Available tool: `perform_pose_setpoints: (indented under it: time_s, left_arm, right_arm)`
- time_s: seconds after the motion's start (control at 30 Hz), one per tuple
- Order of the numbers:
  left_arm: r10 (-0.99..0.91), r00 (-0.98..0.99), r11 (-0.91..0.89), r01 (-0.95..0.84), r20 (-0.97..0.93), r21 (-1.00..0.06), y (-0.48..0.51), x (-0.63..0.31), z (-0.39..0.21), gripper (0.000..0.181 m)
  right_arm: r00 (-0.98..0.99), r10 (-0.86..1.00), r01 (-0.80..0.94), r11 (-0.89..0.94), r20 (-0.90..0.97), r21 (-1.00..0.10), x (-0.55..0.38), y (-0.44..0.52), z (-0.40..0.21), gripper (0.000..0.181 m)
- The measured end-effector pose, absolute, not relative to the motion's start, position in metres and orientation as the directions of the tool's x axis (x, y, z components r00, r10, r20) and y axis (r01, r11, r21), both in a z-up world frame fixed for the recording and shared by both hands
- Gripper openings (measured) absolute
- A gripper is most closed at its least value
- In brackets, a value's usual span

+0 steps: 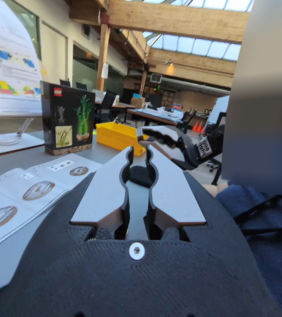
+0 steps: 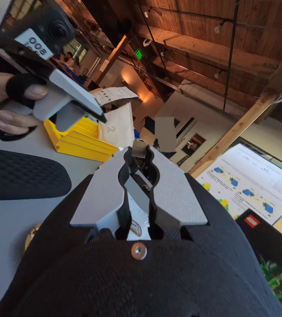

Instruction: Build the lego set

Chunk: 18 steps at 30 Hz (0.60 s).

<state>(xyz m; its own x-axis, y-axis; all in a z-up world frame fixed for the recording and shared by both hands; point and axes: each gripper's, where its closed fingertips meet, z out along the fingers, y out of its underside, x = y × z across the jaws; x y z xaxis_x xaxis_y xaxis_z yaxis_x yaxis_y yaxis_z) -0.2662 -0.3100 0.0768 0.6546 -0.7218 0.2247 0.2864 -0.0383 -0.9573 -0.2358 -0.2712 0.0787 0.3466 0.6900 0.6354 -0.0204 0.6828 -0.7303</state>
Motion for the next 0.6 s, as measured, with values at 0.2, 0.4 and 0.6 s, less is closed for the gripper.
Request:
perform_pose_setpoints:
  time_s: [0.2, 0.4, 0.6]
  left_arm:
    - [-0.362, 0.796, -0.532, 0.251, 0.485, -0.809, -0.294, -0.289, -0.028, 0.048]
    - [-0.302, 0.93, -0.631, -0.031, 0.209, -0.775, -0.289, -0.269, -0.102, 0.097]
    - [-0.386, 0.922, -0.647, -0.237, 0.043, -0.725, -0.28, -0.264, -0.131, 0.105]
  right_arm:
    - [0.452, 0.827, 0.05, 0.35, 0.334, -0.935, -0.166, -0.174, 0.06, 0.016]
    - [0.515, 0.819, 0.038, 0.274, 0.253, -0.961, -0.115, -0.153, 0.037, 0.016]
    - [0.565, 0.815, -0.055, 0.187, 0.124, -0.981, -0.068, -0.137, 0.033, 0.016]
